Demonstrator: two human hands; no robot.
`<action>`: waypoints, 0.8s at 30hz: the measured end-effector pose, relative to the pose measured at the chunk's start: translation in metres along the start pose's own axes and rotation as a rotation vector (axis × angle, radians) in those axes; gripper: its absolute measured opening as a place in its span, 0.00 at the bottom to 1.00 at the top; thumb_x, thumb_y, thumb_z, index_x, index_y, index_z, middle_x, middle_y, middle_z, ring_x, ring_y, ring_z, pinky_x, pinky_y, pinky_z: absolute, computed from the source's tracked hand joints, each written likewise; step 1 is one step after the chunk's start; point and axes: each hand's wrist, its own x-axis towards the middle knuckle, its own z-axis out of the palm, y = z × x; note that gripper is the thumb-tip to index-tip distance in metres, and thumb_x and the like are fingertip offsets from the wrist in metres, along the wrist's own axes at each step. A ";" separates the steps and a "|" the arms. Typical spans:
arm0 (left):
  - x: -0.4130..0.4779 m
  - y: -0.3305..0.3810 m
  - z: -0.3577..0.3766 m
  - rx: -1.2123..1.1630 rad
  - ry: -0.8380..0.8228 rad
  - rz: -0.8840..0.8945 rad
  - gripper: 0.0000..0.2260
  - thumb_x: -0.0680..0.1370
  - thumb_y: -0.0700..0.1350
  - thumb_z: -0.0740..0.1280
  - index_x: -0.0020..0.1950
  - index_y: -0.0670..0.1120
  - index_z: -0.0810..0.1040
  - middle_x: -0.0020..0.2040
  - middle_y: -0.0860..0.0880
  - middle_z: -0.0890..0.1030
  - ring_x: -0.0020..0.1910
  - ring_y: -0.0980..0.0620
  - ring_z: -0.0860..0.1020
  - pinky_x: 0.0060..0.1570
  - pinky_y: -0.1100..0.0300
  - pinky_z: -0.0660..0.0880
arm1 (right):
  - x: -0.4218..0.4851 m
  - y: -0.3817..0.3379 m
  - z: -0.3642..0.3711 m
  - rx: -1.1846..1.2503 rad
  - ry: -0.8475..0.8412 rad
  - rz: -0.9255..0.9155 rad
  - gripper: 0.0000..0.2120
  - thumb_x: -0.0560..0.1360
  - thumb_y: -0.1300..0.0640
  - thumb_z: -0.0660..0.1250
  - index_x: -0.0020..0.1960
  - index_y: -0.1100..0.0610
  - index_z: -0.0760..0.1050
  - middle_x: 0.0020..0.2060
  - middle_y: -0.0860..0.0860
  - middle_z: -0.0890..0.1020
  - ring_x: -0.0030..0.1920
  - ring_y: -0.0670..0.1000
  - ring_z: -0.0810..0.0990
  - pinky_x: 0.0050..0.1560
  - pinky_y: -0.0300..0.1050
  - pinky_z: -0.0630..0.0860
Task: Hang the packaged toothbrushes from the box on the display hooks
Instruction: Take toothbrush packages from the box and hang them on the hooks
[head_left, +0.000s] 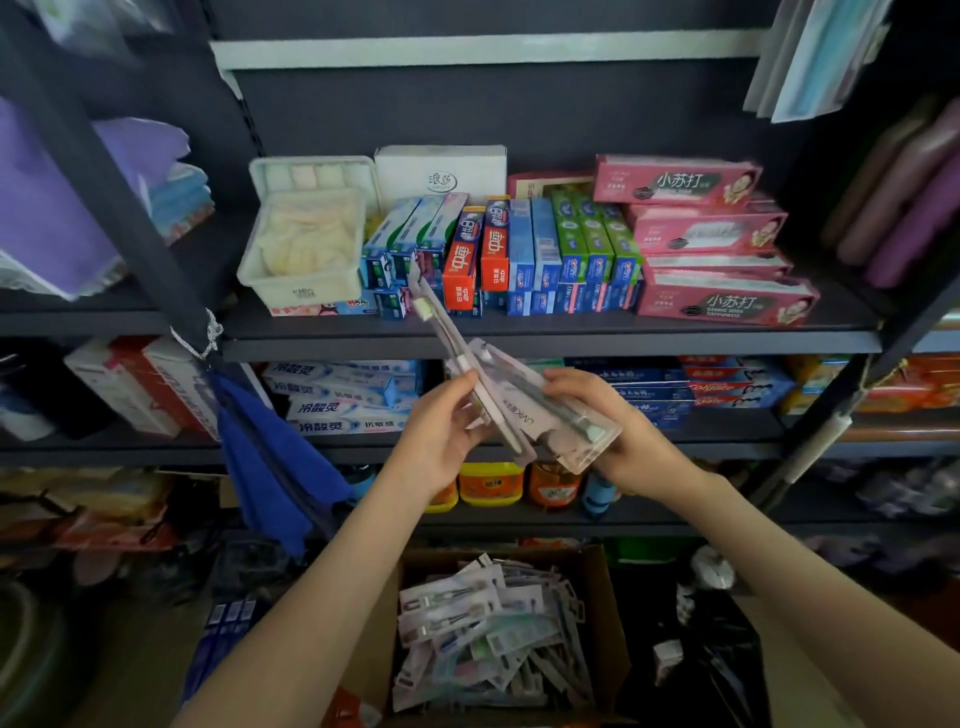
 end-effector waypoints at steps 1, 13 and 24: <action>0.000 0.001 0.000 0.039 -0.012 0.032 0.06 0.80 0.41 0.63 0.50 0.43 0.79 0.41 0.47 0.83 0.39 0.53 0.81 0.37 0.59 0.78 | 0.000 0.001 -0.005 -0.013 -0.031 0.003 0.25 0.74 0.63 0.69 0.67 0.49 0.67 0.68 0.35 0.67 0.71 0.45 0.66 0.68 0.37 0.64; 0.000 0.013 -0.001 0.329 0.004 0.263 0.11 0.79 0.39 0.66 0.61 0.40 0.76 0.52 0.44 0.82 0.49 0.49 0.81 0.45 0.55 0.78 | 0.032 -0.024 -0.024 0.321 -0.105 0.462 0.27 0.73 0.48 0.65 0.71 0.43 0.65 0.63 0.41 0.75 0.64 0.42 0.74 0.61 0.43 0.76; -0.002 0.019 0.016 0.499 -0.016 0.391 0.13 0.76 0.37 0.69 0.60 0.47 0.76 0.53 0.50 0.82 0.55 0.51 0.80 0.57 0.55 0.77 | 0.056 -0.036 0.016 -0.374 -0.121 0.463 0.49 0.72 0.53 0.73 0.78 0.57 0.41 0.71 0.55 0.62 0.72 0.54 0.61 0.68 0.45 0.63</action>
